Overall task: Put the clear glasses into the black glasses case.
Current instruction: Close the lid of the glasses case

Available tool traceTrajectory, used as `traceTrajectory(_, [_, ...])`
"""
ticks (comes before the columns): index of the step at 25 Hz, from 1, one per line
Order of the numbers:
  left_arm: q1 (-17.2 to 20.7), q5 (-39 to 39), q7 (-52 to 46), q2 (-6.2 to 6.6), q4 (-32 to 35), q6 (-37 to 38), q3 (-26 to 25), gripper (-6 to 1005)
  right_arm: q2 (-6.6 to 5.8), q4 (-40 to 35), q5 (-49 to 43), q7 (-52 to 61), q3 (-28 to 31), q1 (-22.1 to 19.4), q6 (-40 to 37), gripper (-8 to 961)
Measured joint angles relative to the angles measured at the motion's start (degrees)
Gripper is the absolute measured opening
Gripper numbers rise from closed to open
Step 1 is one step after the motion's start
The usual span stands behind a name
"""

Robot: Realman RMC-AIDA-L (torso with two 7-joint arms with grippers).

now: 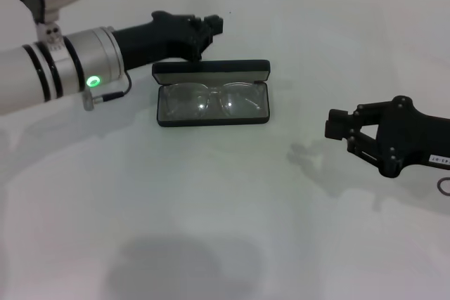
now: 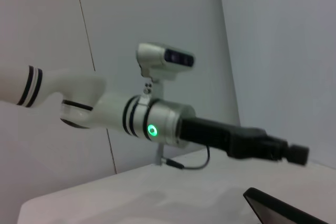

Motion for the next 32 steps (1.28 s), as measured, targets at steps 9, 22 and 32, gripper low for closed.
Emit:
traceTrajectory(9, [-0.1, -1.4, 1.3, -0.38, -3.6, -1.7, 2.9, 56, -0.02, 1.1, 0.1, 0.0, -0.1, 1.0, 0.4, 127])
traceTrajectory(22, [0.6, -2.2, 2.0, -0.33, -6.1, -1.8, 3.1, 57, 0.01, 4.3, 0.1, -0.3, 0.1, 4.3, 0.6, 128])
traceTrajectory(32, [2.6, -4.9, 2.0, -0.27, -3.5, 3.1, 3.1, 58, 0.08, 4.6, 0.1, -0.7, 0.2, 4.5, 0.7, 127])
